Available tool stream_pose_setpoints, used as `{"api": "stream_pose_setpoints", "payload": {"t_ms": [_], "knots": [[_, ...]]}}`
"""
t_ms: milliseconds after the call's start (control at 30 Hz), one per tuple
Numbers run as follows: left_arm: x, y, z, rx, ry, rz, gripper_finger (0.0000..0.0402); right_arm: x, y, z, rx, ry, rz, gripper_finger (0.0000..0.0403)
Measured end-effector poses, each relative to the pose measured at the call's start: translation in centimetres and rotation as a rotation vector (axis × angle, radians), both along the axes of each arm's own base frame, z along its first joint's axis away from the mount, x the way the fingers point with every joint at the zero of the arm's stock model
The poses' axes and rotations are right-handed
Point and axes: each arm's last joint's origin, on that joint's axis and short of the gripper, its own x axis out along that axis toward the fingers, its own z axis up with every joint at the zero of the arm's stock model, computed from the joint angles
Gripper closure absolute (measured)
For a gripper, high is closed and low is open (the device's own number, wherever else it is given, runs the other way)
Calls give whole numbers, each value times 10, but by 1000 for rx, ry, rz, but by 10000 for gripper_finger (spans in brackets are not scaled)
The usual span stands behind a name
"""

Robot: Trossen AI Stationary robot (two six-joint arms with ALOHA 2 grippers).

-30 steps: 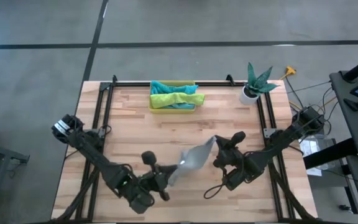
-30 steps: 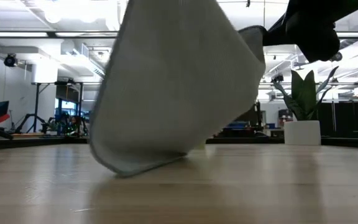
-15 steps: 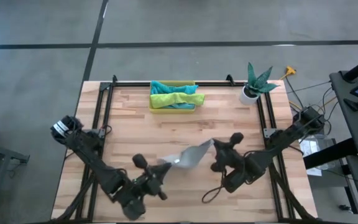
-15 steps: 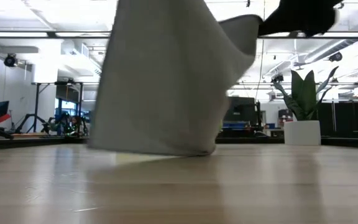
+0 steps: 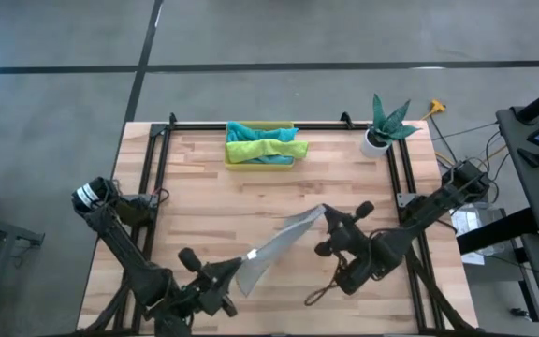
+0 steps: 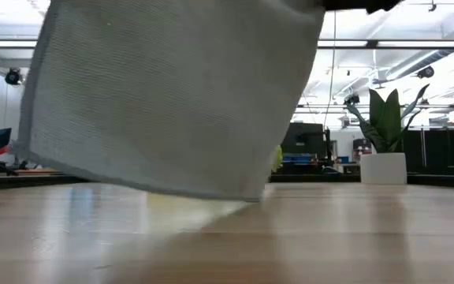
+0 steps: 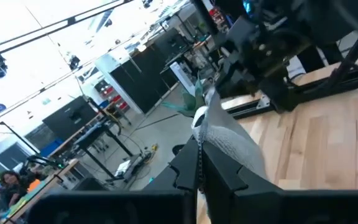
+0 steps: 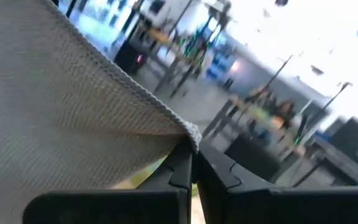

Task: Roll microfiber towels into tight, uniform cylinder then place into a basket
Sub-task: Roll the gray towel

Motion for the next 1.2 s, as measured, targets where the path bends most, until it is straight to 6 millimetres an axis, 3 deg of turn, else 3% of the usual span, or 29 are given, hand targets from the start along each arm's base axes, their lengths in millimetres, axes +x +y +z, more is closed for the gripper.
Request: {"api": "stream_pose_setpoints", "payload": {"t_ms": [100, 200, 300, 433, 500, 567, 867, 1200], "knots": [[0, 0, 0, -1, -1, 1, 401, 10, 1, -5, 107, 110, 51, 394], [-2, -2, 1, -3, -2, -9, 401, 22, 14, -7, 194, 259, 228, 394], [-5, -5, 1, -3, -2, -18, 401, 36, 27, -4, 177, 258, 353, 394], [-8, -7, 1, 11, 9, -30, 401, 42, 28, 4, 11, 153, 190, 394], [-9, -8, 1, 16, 12, -34, 401, 38, 24, 1, -120, 145, 30, 394], [-10, -9, 1, 19, 15, -36, 401, 34, 21, -5, -201, 192, -17, 394], [7, 10, -11, 75, 61, 31, 401, 38, -10, -15, -160, 207, -75, 394], [16, 27, -19, 109, 94, 82, 401, 31, -10, -23, -212, 224, -91, 394]]}}
